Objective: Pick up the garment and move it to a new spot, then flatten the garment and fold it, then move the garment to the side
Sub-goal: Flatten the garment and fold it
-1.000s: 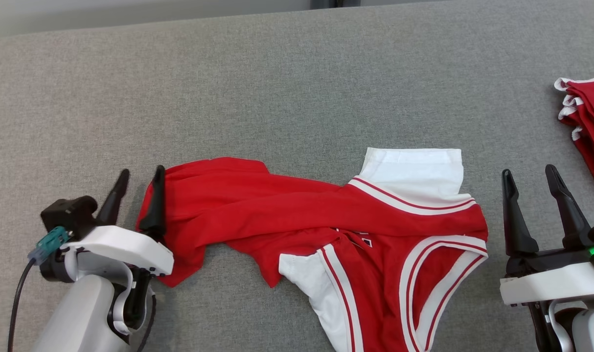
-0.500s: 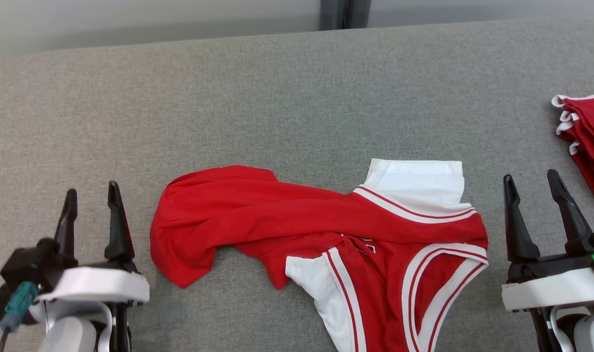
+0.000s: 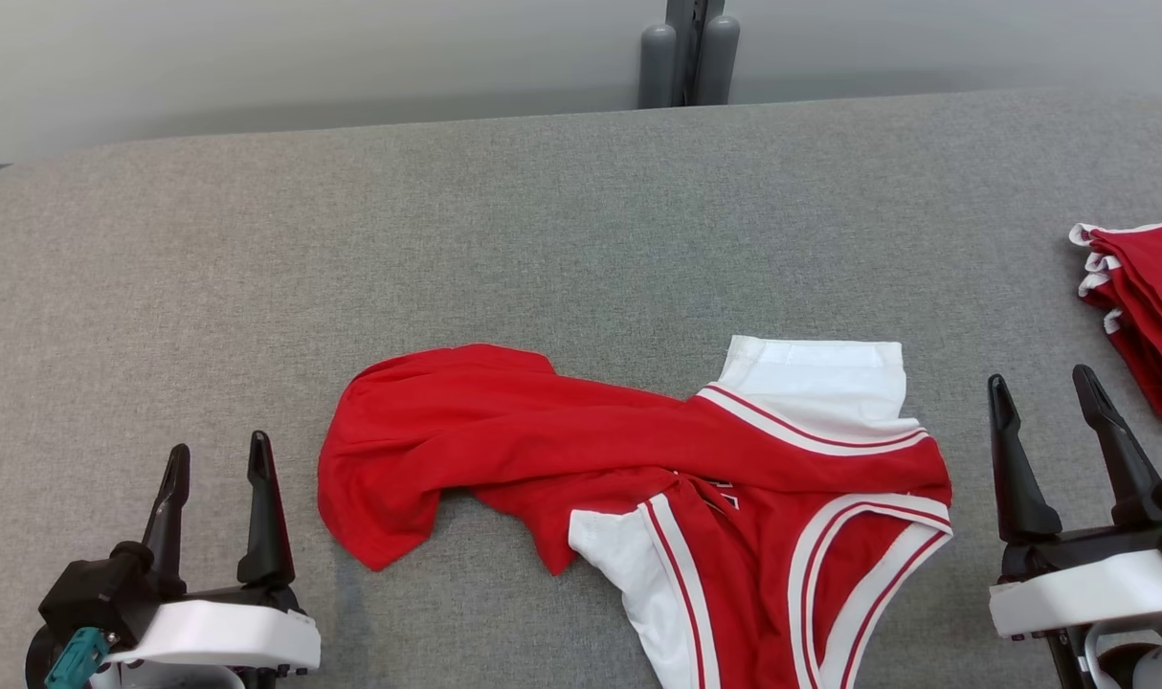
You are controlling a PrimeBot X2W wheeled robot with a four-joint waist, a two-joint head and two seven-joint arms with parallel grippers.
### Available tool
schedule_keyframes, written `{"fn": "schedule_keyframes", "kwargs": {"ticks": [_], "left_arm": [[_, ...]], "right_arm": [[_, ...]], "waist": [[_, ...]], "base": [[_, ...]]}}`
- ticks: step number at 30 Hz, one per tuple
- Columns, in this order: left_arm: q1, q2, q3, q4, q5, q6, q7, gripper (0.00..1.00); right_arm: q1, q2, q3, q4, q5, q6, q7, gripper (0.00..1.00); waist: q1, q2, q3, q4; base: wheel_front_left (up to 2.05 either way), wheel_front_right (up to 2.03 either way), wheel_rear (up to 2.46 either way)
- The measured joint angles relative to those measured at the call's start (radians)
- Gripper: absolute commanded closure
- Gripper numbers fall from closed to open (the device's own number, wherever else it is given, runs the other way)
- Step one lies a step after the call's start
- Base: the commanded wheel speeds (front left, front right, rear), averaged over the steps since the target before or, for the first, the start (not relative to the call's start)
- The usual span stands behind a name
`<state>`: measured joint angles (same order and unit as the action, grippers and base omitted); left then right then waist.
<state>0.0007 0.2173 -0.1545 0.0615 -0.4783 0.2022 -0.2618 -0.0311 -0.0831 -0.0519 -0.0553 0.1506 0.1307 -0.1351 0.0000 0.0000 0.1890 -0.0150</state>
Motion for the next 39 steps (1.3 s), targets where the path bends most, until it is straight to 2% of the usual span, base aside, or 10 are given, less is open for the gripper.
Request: {"fn": "schedule_keyframes", "kwargs": {"ticks": [9,14,21,27,31,32,33,34,36,39], "left_arm": [[0.000,0.002,-0.012,-0.001,-0.007,-0.009,0.010,0.00],[-0.050,0.010,-0.042,0.028,-0.042,-0.054,0.091,0.00],[-0.133,0.012,-0.071,0.177,-0.109,-0.117,0.207,0.00],[-0.169,-0.003,-0.082,0.288,-0.135,-0.150,0.222,0.00],[-0.192,-0.006,-0.079,0.331,-0.140,-0.163,0.193,0.02],[-0.198,-0.006,-0.078,0.337,-0.140,-0.167,0.186,0.09],[-0.203,-0.005,-0.078,0.341,-0.140,-0.167,0.178,0.26],[-0.207,-0.004,-0.077,0.344,-0.140,-0.168,0.173,0.56],[-0.212,0.001,-0.077,0.346,-0.139,-0.175,0.165,1.00],[-0.213,0.007,-0.081,0.345,-0.136,-0.179,0.156,1.00]], "right_arm": [[0.000,0.000,0.001,-0.009,0.000,0.000,0.004,0.00],[0.000,0.001,0.002,-0.011,0.000,0.000,0.004,0.00],[-0.013,0.001,0.019,-0.014,0.001,0.000,0.011,0.00],[-0.016,0.001,0.012,-0.013,0.006,0.000,0.011,0.00],[-0.020,0.001,0.012,-0.014,0.007,0.000,0.010,0.00],[-0.021,0.001,0.012,-0.013,0.007,0.000,0.010,0.00],[-0.021,0.001,0.012,-0.013,0.007,0.000,0.010,0.00],[-0.021,0.001,0.012,-0.012,0.007,0.000,0.010,0.00],[-0.021,0.001,0.011,-0.011,0.007,0.000,0.008,0.00],[-0.021,0.001,0.007,-0.010,0.007,0.000,0.008,0.00]], "waist": [[0.0000,0.0000,0.000,0.002],[0.0000,0.0000,0.010,0.004],[0.0000,0.0000,0.034,-0.008],[0.0000,0.0000,0.056,-0.023],[0.0000,0.0000,0.065,-0.029],[0.0000,0.0000,0.066,-0.031],[0.0000,0.0000,0.067,-0.031],[0.0000,0.0000,0.068,-0.032],[0.0000,0.0000,0.069,-0.032],[0.0000,0.0000,0.070,-0.032]], "base": [[0.00,0.00,0.00],[0.00,0.00,0.00],[0.00,0.00,0.00],[0.00,0.00,0.00],[0.00,0.00,0.00],[0.00,0.00,0.00],[0.00,0.00,0.00],[0.00,0.00,0.00],[0.00,0.00,0.00],[0.00,0.00,0.00]]}}
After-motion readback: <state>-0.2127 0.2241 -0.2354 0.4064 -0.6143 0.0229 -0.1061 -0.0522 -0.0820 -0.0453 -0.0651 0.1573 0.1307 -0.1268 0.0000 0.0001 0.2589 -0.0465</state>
